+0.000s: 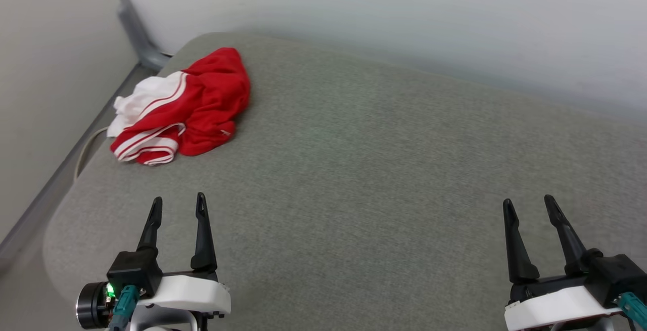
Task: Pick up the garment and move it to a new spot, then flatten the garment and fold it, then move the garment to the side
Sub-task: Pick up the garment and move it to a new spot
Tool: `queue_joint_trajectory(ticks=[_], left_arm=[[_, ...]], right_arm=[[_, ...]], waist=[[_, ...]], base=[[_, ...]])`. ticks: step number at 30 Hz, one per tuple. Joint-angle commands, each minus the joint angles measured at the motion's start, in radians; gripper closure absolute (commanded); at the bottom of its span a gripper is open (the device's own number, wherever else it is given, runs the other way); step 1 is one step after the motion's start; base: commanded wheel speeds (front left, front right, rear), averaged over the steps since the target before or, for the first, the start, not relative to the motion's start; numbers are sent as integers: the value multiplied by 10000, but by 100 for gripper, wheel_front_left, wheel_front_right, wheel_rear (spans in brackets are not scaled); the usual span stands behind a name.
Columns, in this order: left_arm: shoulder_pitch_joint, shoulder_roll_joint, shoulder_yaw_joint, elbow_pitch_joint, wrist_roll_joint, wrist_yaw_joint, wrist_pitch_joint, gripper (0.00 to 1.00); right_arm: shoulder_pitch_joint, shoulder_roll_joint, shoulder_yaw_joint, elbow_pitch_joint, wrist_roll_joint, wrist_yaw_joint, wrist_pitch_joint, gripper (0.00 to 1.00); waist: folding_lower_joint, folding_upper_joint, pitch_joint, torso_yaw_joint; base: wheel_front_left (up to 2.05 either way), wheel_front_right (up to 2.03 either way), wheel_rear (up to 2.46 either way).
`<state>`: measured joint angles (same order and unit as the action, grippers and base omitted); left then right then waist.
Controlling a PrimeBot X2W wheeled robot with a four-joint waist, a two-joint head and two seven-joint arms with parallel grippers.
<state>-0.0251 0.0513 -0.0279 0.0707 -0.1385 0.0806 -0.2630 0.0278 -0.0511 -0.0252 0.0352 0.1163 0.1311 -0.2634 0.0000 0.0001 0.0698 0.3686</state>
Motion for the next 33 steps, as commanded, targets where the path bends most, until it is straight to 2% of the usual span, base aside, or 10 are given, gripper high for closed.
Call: queue_joint_trajectory(ticks=[1,11,20,27,33], left_arm=[[-9,-17,18,10,-58,62,-28,0],[112,-18,129,3,-293,108,-27,0],[85,-18,264,73,-497,80,-28,0],[-813,-16,555,158,-315,-362,-28,0],[-2520,-11,1639,212,-446,-969,-27,0]], right_arm=[[88,16,-5,-20,-43,-7,-21,0],[50,16,12,-30,-141,-7,-21,0],[-32,16,109,13,-155,-7,-21,0],[-256,16,137,-131,-367,-7,-21,0],[-587,15,119,-449,-840,-7,-21,0]], waist=[[0,-1,-6,257],[0,-1,54,1064],[0,-1,77,1196],[0,-1,421,915],[0,-1,1250,502]], base=[[0,0,0],[0,0,0],[0,0,0],[0,0,0],[0,0,0]])
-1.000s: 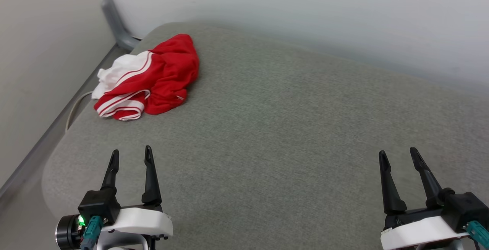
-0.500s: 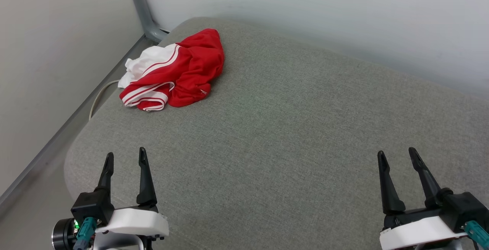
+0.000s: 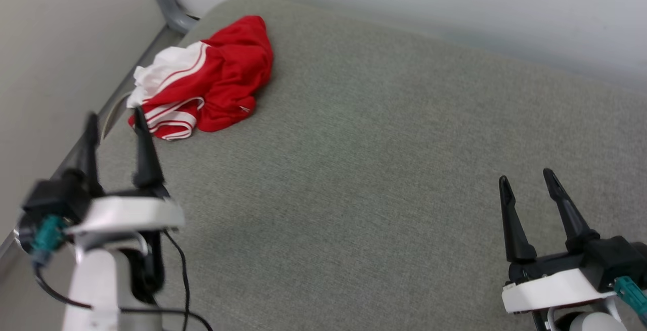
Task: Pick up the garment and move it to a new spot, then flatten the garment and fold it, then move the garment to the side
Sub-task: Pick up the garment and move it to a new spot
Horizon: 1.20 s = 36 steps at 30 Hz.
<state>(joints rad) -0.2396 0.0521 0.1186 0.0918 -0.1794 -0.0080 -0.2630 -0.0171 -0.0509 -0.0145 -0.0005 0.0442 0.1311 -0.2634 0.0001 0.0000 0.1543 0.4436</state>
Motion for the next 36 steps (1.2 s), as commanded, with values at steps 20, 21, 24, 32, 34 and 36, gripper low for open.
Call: queue_joint_trajectory(ticks=[20,21,24,32,34,36], left_arm=[[-5997,1768,1433,2967,-499,-1177,-14,0],[-6197,1934,1362,3276,-651,-1196,120,0],[-6735,2459,1012,4138,-1268,-1208,876,0],[-7740,3976,-513,6044,-3909,-1211,4715,0],[-7829,4104,-720,6164,-4171,-1211,5167,0],[-8001,4179,-1049,6385,-4739,-1213,5949,0]], right_arm=[[-1353,-290,-110,-1758,-1189,-7,-23,0],[-1361,-307,-139,-1838,-1209,-7,-21,0],[-1322,-330,-225,-2076,-1281,-7,-21,0],[-1319,-545,-272,-2571,-1349,-7,-23,0],[-1354,-581,-248,-2615,-1349,-7,-21,0],[-1407,-628,-289,-2694,-1350,-7,-23,0]], waist=[[-1,0,3101,-1190],[-1,0,3156,-1227],[-1,0,3309,-1317],[-1,0,3694,-1376],[-1,0,3761,-1394],[-1,0,3895,-1412]], base=[[0,0,0],[0,0,0],[0,0,0],[0,0,0],[0,0,0],[0,0,0]])
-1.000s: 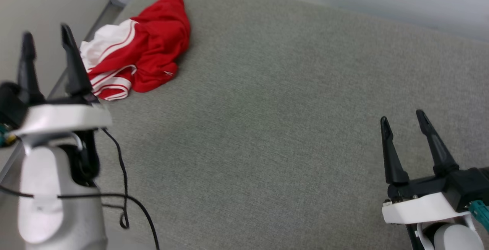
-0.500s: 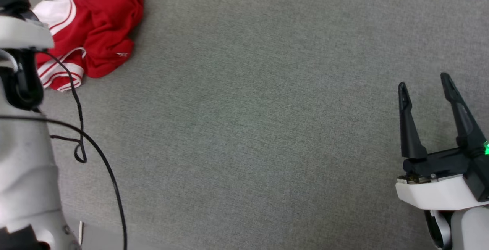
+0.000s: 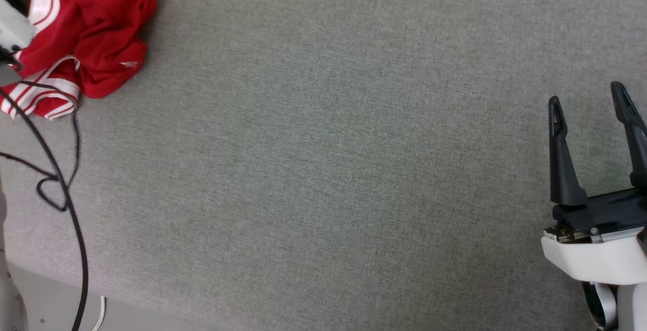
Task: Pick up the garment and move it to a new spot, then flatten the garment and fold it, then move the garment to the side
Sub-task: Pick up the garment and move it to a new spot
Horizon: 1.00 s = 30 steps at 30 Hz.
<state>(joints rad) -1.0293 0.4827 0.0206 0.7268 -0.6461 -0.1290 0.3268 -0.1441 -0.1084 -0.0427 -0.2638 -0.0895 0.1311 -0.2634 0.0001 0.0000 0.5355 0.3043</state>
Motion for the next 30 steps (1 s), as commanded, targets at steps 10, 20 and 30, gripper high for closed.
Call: queue_joint_trajectory(ticks=[10,20,30], left_arm=[[-432,300,-1358,1332,-1345,-3,2928,0],[-111,-95,-2571,2506,-1593,-3,3721,100],[-535,986,-3831,1332,-1655,-5,2108,100]], right_arm=[[-295,-219,-16,-285,-42,-7,-23,0],[-478,-269,-37,-528,-114,-7,-21,0],[-441,-23,63,-211,73,-7,-22,0]], waist=[[-1,0,849,-276],[-1,0,1201,-404],[-1,0,283,-305]], base=[[0,0,0],[0,0,0],[0,0,0]])
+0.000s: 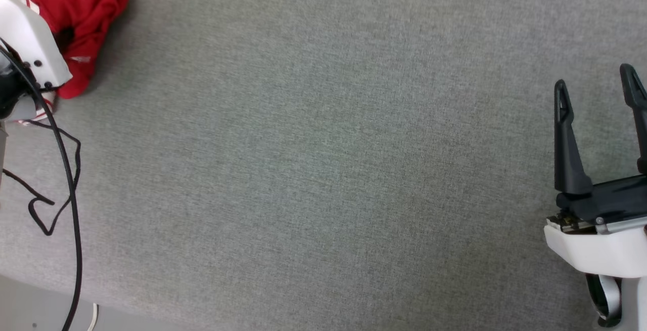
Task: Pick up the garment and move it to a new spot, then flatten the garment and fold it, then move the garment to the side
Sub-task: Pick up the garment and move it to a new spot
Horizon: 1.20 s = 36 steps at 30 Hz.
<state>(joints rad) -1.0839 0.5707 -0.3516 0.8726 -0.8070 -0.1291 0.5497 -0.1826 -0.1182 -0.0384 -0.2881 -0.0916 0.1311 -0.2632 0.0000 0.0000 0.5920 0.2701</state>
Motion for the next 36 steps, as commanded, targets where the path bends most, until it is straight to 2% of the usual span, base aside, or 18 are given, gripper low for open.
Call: queue_joint_trajectory(ticks=[1,8,13,20,27,36], left_arm=[[-12,147,-360,-365,-15,-3,-250,100],[-299,602,-1808,-1962,-343,-3,-650,100],[-548,373,-2608,-2911,-326,-3,-573,100],[-683,68,-3841,-4370,-350,-3,-539,100],[-939,-742,-5297,-5288,-391,-3,-565,100],[-1770,-2003,-7452,-5604,-514,-3,-1042,100]], right_arm=[[-42,108,30,90,124,-7,-24,0],[142,409,134,370,238,-7,-24,0],[193,562,80,479,369,-8,-24,0],[182,685,50,508,535,-7,-23,0],[-21,695,-66,526,1054,-7,-23,0],[-182,694,-314,483,1524,-7,-24,0]], waist=[[0,0,-436,59],[0,0,-1440,24],[0,0,-1955,-226],[0,0,-2281,-960],[0,0,-2222,-1943],[0,0,-1928,-3100]], base=[[0,0,0],[0,0,0],[0,0,0],[0,0,0],[0,0,0],[0,0,0]])
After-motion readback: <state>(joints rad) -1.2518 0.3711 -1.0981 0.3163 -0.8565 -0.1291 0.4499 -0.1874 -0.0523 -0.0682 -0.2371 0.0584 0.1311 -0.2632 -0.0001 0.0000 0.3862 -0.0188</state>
